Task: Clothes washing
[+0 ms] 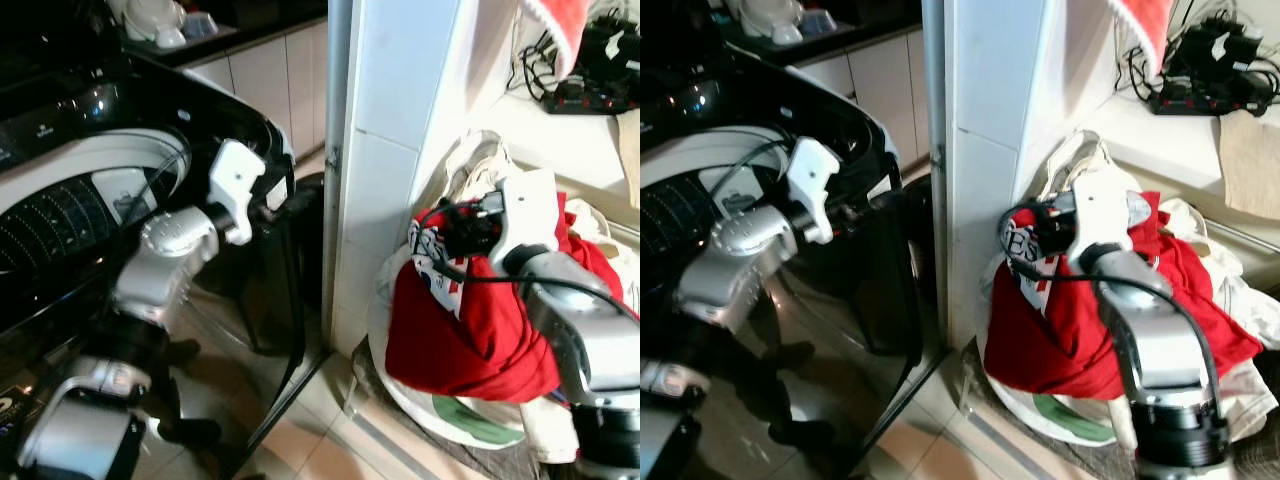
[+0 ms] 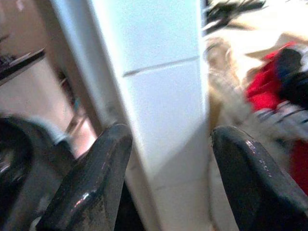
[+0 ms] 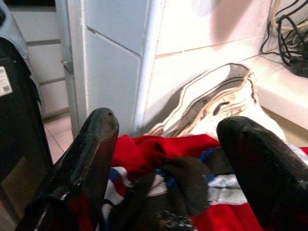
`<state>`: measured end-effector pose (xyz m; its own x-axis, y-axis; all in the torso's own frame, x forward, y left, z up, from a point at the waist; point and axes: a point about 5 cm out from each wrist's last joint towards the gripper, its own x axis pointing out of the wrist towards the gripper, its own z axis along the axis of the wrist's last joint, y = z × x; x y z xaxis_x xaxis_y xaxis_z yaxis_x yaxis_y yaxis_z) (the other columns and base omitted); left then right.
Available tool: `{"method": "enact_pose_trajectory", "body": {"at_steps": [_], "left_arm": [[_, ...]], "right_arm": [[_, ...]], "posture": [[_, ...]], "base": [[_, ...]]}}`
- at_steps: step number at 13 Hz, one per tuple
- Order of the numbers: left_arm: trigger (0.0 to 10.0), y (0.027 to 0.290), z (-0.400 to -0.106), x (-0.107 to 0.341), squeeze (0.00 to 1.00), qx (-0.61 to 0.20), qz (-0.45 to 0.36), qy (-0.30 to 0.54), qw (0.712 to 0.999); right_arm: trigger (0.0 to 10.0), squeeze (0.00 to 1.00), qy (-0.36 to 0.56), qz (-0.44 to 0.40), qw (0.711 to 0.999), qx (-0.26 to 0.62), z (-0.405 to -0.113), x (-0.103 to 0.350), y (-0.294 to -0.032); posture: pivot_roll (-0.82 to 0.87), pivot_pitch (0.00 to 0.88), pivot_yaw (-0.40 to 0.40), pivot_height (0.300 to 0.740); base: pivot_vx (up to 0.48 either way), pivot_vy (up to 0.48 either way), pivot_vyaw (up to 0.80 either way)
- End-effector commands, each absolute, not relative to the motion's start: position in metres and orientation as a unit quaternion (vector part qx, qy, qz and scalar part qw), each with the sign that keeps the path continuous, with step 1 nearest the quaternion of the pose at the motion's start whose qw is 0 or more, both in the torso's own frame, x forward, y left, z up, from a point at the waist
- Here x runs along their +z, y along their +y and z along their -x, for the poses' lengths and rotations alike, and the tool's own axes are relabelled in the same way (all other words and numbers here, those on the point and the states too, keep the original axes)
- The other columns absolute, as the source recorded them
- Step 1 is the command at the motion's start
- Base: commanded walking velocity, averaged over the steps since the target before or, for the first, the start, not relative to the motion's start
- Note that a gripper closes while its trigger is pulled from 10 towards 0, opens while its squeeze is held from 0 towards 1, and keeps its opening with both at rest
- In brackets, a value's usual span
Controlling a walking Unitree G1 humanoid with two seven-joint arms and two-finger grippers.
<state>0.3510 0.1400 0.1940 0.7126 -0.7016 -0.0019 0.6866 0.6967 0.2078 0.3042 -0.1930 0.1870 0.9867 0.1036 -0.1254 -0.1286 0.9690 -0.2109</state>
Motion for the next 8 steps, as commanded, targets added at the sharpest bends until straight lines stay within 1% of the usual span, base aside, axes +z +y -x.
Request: {"method": "enact_pose_trajectory", "body": {"at_steps": [1,2,3,4,6,8], "left_arm": [[10.0,0.134,-0.341,0.199,0.00,-0.408,-0.069,-0.044,0.909],[10.0,0.127,-0.331,0.201,0.00,-0.438,-0.030,-0.042,0.897],[10.0,0.122,-0.323,0.203,0.00,-0.466,-0.010,-0.039,0.884],[10.0,0.120,-0.318,0.202,0.00,-0.480,-0.008,-0.035,0.876],[10.0,0.112,-0.297,0.196,0.00,-0.534,-0.020,-0.005,0.845],[10.0,0.106,-0.287,0.195,0.00,-0.556,-0.020,0.010,0.831]], "right_arm": [[10.0,1.00,0.071,0.150,0.984,0.064,-0.310,0.188,-0.196],[10.0,1.00,0.091,0.165,0.979,0.074,-0.313,0.185,-0.199],[10.0,1.00,0.102,0.162,0.978,0.085,-0.316,0.182,-0.199],[10.0,1.00,0.106,0.160,0.977,0.090,-0.317,0.181,-0.199],[10.0,1.00,0.123,0.135,0.978,0.099,-0.328,0.171,-0.200],[10.0,1.00,0.130,0.125,0.979,0.094,-0.336,0.162,-0.203]], "posture": [[-0.06,0.000,0.057,0.740],[-0.06,0.000,0.055,0.740],[-0.06,0.000,0.055,0.740],[-0.06,0.000,0.055,0.740],[-0.06,0.000,0.056,0.740],[-0.05,0.000,0.054,0.740]], "base": [[0.000,0.000,0.00],[0.000,0.000,0.00],[0.000,0.000,0.00],[0.000,0.000,0.00],[0.000,0.000,0.00],[0.000,0.000,0.00]]}}
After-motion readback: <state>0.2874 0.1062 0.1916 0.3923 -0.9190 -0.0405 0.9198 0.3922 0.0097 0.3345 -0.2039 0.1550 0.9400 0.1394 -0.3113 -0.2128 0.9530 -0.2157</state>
